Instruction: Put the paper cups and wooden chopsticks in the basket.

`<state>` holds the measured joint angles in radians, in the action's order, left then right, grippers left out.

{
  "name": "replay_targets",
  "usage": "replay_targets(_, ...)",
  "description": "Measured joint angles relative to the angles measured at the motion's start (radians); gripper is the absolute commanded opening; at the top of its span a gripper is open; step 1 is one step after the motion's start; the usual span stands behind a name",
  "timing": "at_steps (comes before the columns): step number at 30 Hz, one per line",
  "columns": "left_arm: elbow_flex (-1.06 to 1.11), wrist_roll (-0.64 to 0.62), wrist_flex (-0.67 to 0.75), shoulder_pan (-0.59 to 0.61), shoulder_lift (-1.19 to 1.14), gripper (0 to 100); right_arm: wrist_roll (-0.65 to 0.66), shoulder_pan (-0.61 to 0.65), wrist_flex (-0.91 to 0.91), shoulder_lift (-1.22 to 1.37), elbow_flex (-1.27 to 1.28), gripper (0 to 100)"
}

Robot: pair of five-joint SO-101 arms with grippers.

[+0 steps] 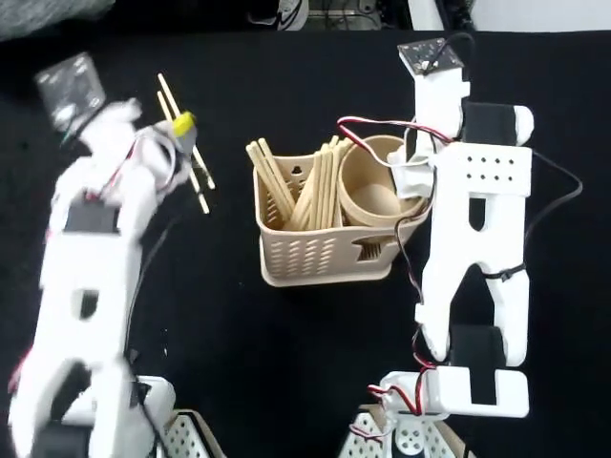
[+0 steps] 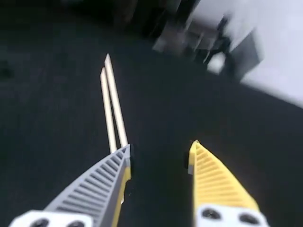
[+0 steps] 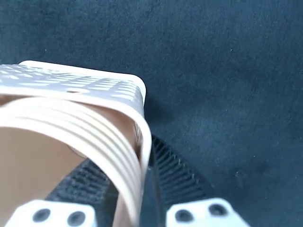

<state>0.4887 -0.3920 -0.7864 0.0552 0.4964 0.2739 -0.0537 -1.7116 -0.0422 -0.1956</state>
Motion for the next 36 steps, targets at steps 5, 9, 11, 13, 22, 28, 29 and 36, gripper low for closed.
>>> replay_targets(5,-0.347,0.000,-0.184,0.000,-0.446,21,0.000,0.000,0.000,0.000,0.000,1.2)
replay_targets(9,-0.652,0.000,-0.321,0.000,-0.786,21,0.000,0.000,0.000,0.000,0.000,1.2)
replay_targets(11,-0.812,0.000,-0.381,0.008,-0.947,21,0.000,0.000,0.000,0.000,0.008,1.2)
replay_targets(13,-0.967,-0.002,-0.436,0.023,-1.091,21,0.000,0.000,0.002,-0.002,0.011,1.2)
replay_targets(22,-1.654,-0.020,-0.686,0.060,-1.591,21,0.000,0.000,0.002,-0.002,0.012,1.2)
replay_targets(28,-2.013,-0.083,-0.766,0.060,-1.804,20,0.000,0.000,0.002,-0.002,0.012,1.2)
replay_targets(29,-2.048,-0.086,-0.775,0.060,-1.827,20,0.000,0.000,0.002,-0.002,0.012,1.2)
replay_targets(36,-2.087,-0.149,-0.833,0.060,-1.870,20,0.000,0.000,0.002,-0.002,0.012,1.2)
